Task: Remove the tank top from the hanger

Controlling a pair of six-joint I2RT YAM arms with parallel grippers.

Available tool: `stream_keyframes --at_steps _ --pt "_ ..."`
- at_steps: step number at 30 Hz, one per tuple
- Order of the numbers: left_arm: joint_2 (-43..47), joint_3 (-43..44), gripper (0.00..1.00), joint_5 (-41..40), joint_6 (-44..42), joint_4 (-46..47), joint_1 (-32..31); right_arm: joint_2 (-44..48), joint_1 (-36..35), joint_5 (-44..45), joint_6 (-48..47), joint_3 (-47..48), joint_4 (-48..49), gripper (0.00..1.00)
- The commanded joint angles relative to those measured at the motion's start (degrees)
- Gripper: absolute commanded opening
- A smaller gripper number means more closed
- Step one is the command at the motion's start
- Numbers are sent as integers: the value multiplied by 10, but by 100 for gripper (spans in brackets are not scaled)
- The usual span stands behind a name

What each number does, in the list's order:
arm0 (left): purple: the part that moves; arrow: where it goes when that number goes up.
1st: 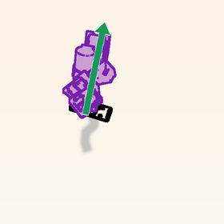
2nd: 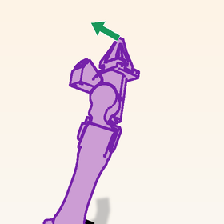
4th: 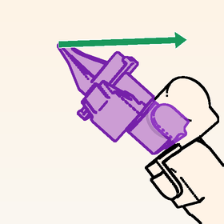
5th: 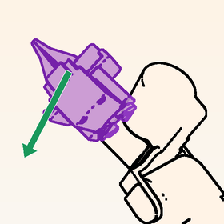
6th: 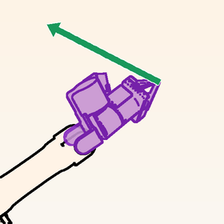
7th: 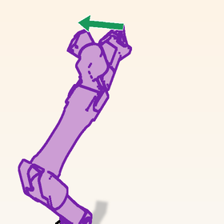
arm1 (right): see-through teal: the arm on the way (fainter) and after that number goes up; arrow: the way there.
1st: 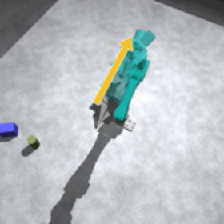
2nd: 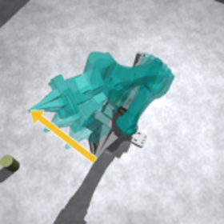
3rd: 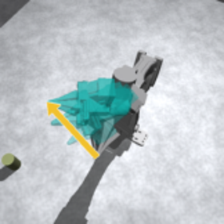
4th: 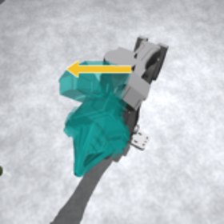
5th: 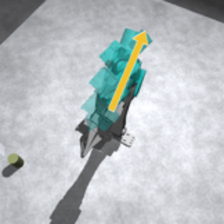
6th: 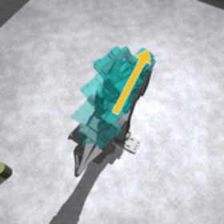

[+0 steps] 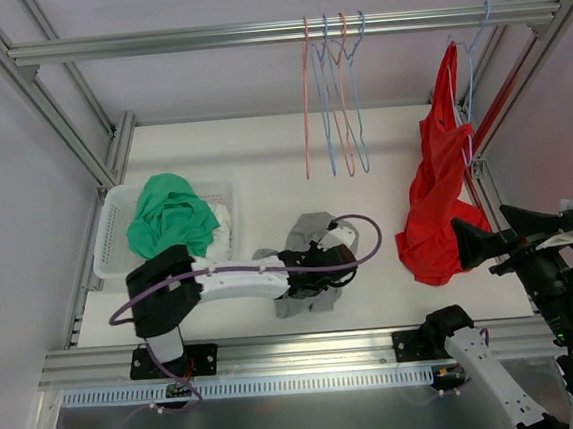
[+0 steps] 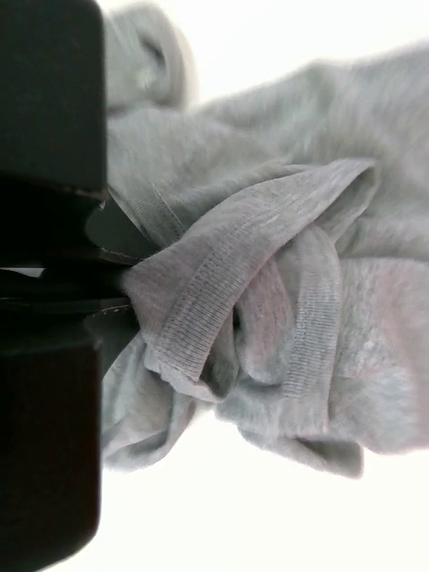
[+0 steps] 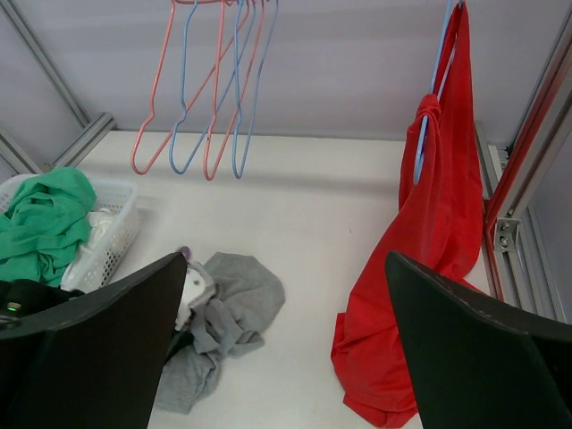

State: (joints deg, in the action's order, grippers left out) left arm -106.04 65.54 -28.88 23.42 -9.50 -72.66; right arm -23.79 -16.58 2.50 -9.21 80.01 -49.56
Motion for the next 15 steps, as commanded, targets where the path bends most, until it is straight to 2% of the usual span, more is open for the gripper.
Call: stream_keyframes --at_steps 1,7,10,15 --pt "169 -22 0 -121 1 -66 5 4 3 -7 -7 14 10 100" --pt "364 -2 0 -207 -51 -96 32 6 3 -9 -4 12 11 99" --pt "418 23 0 -215 -76 -117 75 7 3 -10 -2 15 12 99" --pt "457 114 0 -195 -119 -147 168 5 3 -19 2 23 18 99"
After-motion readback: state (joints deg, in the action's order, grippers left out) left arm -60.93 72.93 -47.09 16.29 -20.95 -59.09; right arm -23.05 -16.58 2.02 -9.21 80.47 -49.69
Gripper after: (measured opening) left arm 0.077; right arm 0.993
